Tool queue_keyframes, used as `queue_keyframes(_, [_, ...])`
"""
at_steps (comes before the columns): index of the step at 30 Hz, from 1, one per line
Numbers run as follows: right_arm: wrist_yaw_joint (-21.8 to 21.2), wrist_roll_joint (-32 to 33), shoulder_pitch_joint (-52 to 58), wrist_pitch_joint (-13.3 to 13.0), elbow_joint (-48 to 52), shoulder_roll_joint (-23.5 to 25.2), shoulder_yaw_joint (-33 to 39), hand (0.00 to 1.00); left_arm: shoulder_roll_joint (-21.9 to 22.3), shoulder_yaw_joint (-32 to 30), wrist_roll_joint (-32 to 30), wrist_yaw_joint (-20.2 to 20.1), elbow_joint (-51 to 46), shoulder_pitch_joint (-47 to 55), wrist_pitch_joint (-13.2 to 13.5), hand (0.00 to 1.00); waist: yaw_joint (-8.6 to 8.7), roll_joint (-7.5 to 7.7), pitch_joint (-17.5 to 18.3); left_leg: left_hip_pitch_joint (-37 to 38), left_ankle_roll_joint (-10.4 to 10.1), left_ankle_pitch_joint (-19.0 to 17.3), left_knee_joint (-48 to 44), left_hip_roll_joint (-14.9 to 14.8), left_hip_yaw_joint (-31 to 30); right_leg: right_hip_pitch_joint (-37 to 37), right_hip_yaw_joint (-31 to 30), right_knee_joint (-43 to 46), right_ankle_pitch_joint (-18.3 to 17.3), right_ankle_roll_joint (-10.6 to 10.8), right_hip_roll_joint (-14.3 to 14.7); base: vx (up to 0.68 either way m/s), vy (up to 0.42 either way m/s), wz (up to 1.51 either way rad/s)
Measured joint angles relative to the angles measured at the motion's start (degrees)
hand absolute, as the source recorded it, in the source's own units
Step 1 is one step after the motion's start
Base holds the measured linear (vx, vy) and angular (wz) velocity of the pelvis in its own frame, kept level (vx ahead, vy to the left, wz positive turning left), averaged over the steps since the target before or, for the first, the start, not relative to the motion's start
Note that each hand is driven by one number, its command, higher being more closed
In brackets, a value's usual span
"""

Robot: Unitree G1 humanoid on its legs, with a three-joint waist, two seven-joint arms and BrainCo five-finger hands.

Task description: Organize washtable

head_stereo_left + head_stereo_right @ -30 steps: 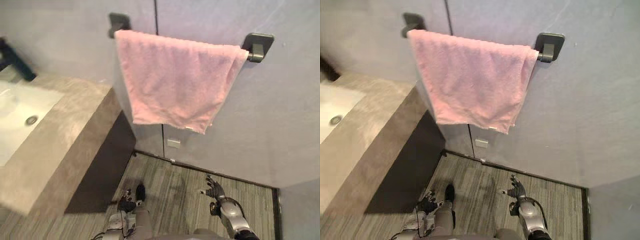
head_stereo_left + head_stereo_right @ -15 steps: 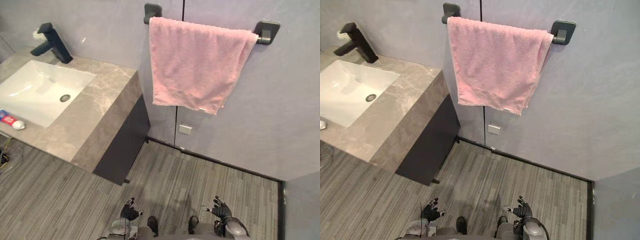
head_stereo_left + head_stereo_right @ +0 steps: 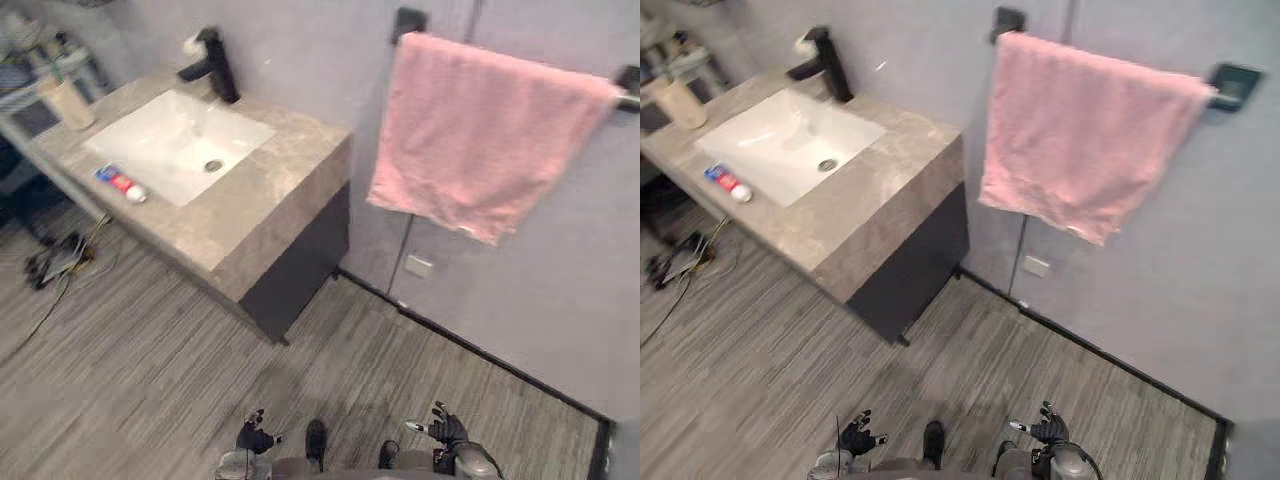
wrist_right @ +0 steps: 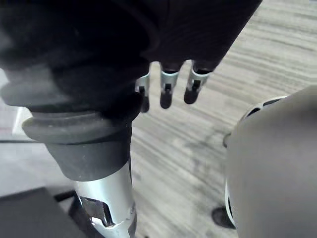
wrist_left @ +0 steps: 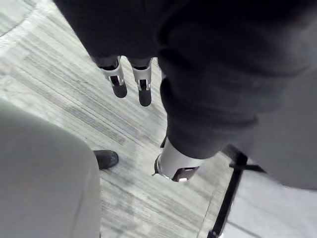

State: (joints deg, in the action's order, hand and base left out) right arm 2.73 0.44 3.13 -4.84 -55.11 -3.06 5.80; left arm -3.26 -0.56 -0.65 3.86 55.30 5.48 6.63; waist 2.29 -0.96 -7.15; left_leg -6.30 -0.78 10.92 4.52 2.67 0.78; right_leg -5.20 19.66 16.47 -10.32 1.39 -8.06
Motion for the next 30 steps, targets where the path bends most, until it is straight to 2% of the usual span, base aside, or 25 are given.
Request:
queue_keyframes(1, [0.11, 0.05, -0.43, 0.14, 0.03, -0.13, 0.02, 0.0, 0.65, 0.05, 0.0, 0.02, -1.4, -0.03, 0.07, 0.0, -0.07, 0.39, -0.22, -1.46, 0.67, 1.27, -1.21, 0.68, 1.38, -1.15, 0.82, 2.19, 0.0, -0.37, -0.78, 0.06, 0.021, 1.87])
queue_keyframes(2, [0.35, 0.04, -1.76, 0.31, 0.54, -0.96, 0.13, 0.0, 1.7, 0.07, -0.01, 0.13, -3.1, -0.38, 0.23, 0.0, -0.57, -0.92, -1.3, -3.82, 2.83, 3.6, -2.06, 0.3, 3.59, -6.73, 0.56, 9.96, 0.07, -2.15, -0.78, -0.06, 0.053, 1.74])
queue_keyframes(3, [0.68, -0.02, -2.43, 0.37, 2.3, 0.16, 0.33, 0.0, 1.3, -0.3, -0.04, 0.03, -3.21, -1.36, -0.03, 0.0, 0.15, -1.16, -1.68, -4.25, 1.81, 2.07, -2.07, -0.33, 5.12, -6.75, -0.8, 0.79, 4.1, -3.72, 1.19, -0.03, 0.051, 1.66])
queue_keyframes(4, [0.86, -0.01, -2.38, 0.29, 2.99, 1.37, 0.48, 0.0, 0.66, -0.36, -0.11, -0.06, -3.06, -1.55, -0.06, 0.0, -0.03, 1.41, -2.32, -4.48, 3.25, -4.3, -8.07, 0.27, 9.87, -5.96, -0.94, -1.39, 6.22, -2.99, -1.4, -0.03, 0.017, 1.53])
queue_keyframes(5, [0.98, -0.02, -2.71, 0.12, 4.05, 1.84, 0.59, 0.0, 0.86, -0.77, -0.1, 0.11, -2.67, -2.07, -0.33, 0.0, -0.18, 1.46, -2.75, -4.92, 3.56, -12.89, -16.78, -2.78, 15.66, -4.04, 1.34, -0.99, 4.89, -1.69, -1.65, 0.03, -0.009, 1.15])
queue_keyframes(6, [0.93, -0.04, -2.99, 0.09, 4.89, 1.47, 1.17, 0.0, 0.92, -0.16, -0.17, -0.08, -2.95, -2.12, -0.49, 0.0, 0.07, 1.57, -2.77, -4.19, 2.62, -16.88, -22.05, -5.81, 20.23, -4.24, 4.13, 1.46, 4.8, -1.85, -3.05, -0.02, 0.024, 1.1])
queue_keyframes(7, [0.85, -0.05, -2.97, -0.26, 5.04, 1.48, 1.37, 0.0, 1.14, 0.4, -0.28, -0.23, -2.9, -2.04, -0.52, 0.0, 0.32, 1.51, -2.73, -3.72, 1.97, -18.74, -25.63, -7.78, 22.01, -4.1, 6.06, 2.74, 4.7, -1.91, -4.27, -0.05, 0.052, 0.94])
queue_keyframes(8, [0.87, -0.06, -3.32, -0.27, 5.17, 0.17, 1.28, 0.0, 1.46, 0.51, -0.38, -0.18, -2.87, -2.06, -0.57, 0.0, 0.11, 0.68, -2.69, -4.72, 0.78, -19.07, -27.23, -8.42, 21.34, -4.59, 7.88, 5.48, 4.25, -1.51, -5.42, -0.08, 0.052, 0.67])
queue_keyframes(9, [0.86, -0.08, -3.81, 0.07, 4.81, -0.21, 1.23, 0.0, 1.55, 1.17, -0.54, -0.17, -2.89, -1.94, -0.59, 0.0, 0.09, 0.04, -2.5, -5.47, 0.88, -18.82, -26.86, -7.29, 20.77, -6.04, 8.01, 6.63, 2.69, -0.44, -5.28, -0.13, 0.032, 0.78])
queue_keyframes(10, [0.85, -0.21, -3.59, 0.49, 4.3, -0.96, 1.29, 0.0, 0.92, 2.51, -1.22, -0.1, -2.32, -1.99, -0.59, 0.0, 0.47, -0.39, -1.4, -4.93, 1.16, -17.87, -20.09, -4.1, 16.11, -7.22, 7.7, 5.79, 2.04, -0.09, -3.89, -0.09, 0.054, 1.17])
queue_keyframes(11, [0.9, -0.41, -3.24, 0.48, 3.2, -0.97, 1.87, 0.0, -0.45, 3.25, -1.79, -0.12, -0.95, -3.06, -0.7, 0.0, 1.73, 1.21, -1.43, -4.16, 2.02, -19.77, -17.56, -1.89, 13.87, -6.7, 10.42, 2.4, 3.29, -1.22, -5.97, -0.06, 0.05, 1.16])
queue_keyframes(12, [1.02, -0.41, -3.59, 0.73, 2.85, -0.8, 2.77, 0.0, -0.91, 3.45, -2.04, -0.19, -0.8, -3.26, -0.78, 0.0, 1.66, 0.7, -1.68, -5.11, 2.45, -21.88, -22.03, -3.12, 14.41, -6.83, 10.72, 2.33, 4.28, -0.93, -6.48, -0.02, 0.095, 0.79])
queue_keyframes(13, [1.13, -0.44, -3.84, 0.96, 2.71, -0.96, 3.24, 0.0, -0.91, 3.37, -2.3, -0.1, -0.67, -2.92, -0.86, 0.0, 1.35, -0.5, -1.94, -5.2, 1.3, -22.88, -26.37, -6.51, 13.95, -6.62, 11.05, 2.81, 4.63, -0.44, -5.74, -0.07, 0.122, 0.15])
queue_keyframes(14, [1.15, -0.51, -4.53, 0.93, 2.41, -1.43, 3.34, 0.0, -0.59, 3.13, -2.32, -0.09, 0.31, -2.39, -1.23, 0.0, 1.28, -1.27, -2.69, -4.33, 0.5, -23.86, -25.05, -6.1, 12.0, -6.99, 10.18, 3.17, 5.22, 0.41, -5.6, -0.11, 0.159, 0.02])
queue_keyframes(15, [1.03, -0.85, -4.68, 1.1, 2.34, -1.01, 2.64, 0.0, -1.11, 2.76, -2.3, -0.12, 0.55, -2.0, -1.18, 0.0, 0.69, -0.8, -2.62, -3.22, 1.14, -21.99, -22.26, -4.45, 12.69, -7.2, 8.6, 1.79, 6.25, 1.3, -6.24, -0.1, 0.136, 0.04])
queue_keyframes(17, [0.93, -1.2, -4.64, 1.22, 2.13, -0.91, 1.1, 0.0, -1.52, 2.65, -2.37, -0.11, 0.56, -1.97, -1.07, 0.0, 0.18, -1.01, -2.67, -2.9, 2.1, -20.7, -20.41, -3.3, 12.97, -6.97, 6.82, -0.78, 8.67, 1.96, -6.07, -0.12, 0.128, -0.03])
queue_keyframes(21, [0.89, -2.4, -5.26, 1.24, 1.87, -0.8, -0.13, 0.0, -1.77, -0.07, -2.38, -0.04, 1.18, -1.43, -1.01, 0.0, -0.07, -0.82, -2.54, -1.39, 2.85, -18.5, -16.91, -1.79, 13.51, -5.62, 5.64, -5.36, 12.6, 1.62, -5.7, -0.13, 0.08, -0.11])
queue_keyframes(30, [0.75, -3.35, -4.66, 1.49, -0.39, -0.73, -2.44, 0.0, -1.89, -4.14, -2.39, -0.07, 1.55, -0.23, -1.02, 0.0, -0.08, 1.5, -1.55, 2.75, 2.16, -15.69, -11.08, -1.22, 13.12, -2.92, 3.87, -7.62, 13.03, 1.79, -4.81, -0.08, -0.021, -0.01])
